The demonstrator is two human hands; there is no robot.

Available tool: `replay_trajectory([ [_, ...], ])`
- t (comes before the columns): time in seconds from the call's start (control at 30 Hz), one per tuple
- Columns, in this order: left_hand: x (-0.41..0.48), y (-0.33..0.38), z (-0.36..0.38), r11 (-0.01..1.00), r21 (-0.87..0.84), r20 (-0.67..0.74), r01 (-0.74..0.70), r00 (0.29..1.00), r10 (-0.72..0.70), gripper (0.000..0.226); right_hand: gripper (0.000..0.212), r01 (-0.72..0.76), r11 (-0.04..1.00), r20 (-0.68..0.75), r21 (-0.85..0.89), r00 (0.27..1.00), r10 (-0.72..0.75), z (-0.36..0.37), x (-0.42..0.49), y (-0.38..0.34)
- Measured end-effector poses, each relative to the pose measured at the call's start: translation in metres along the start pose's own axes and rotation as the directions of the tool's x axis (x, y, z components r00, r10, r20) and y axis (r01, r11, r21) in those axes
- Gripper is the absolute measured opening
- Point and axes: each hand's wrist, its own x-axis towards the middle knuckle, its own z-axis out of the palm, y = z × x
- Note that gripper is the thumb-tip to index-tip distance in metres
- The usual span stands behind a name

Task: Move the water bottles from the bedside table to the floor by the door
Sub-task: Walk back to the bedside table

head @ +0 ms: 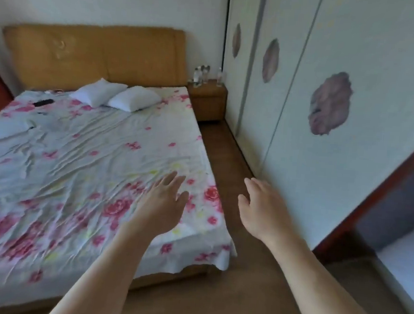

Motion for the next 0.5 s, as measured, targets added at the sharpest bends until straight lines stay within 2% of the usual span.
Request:
replay_trajectory([
  [0.1,0.018,0.052,0.022,0.995,0.013,0.037,-0.101,0.994,0.100,0.053,0.055,-0.096,0.995,-0.014,0.010,0.995,0.096,-0.013,-0.007,0.050],
  [0.23,0.048,0.114,0.052,0.984,-0.001,0.076,-0.181,0.981,0.180,0.053,0.053,-0.151,0.988,-0.030,0.011,0.988,0.152,-0.031,-0.007,0.110],
  [0.5,0.109,0.198,0.101,0.984,-0.009,0.083,-0.180,0.980,0.180,0.053,0.052,-0.165,0.986,-0.033,-0.022,0.986,0.164,-0.055,0.030,0.210],
])
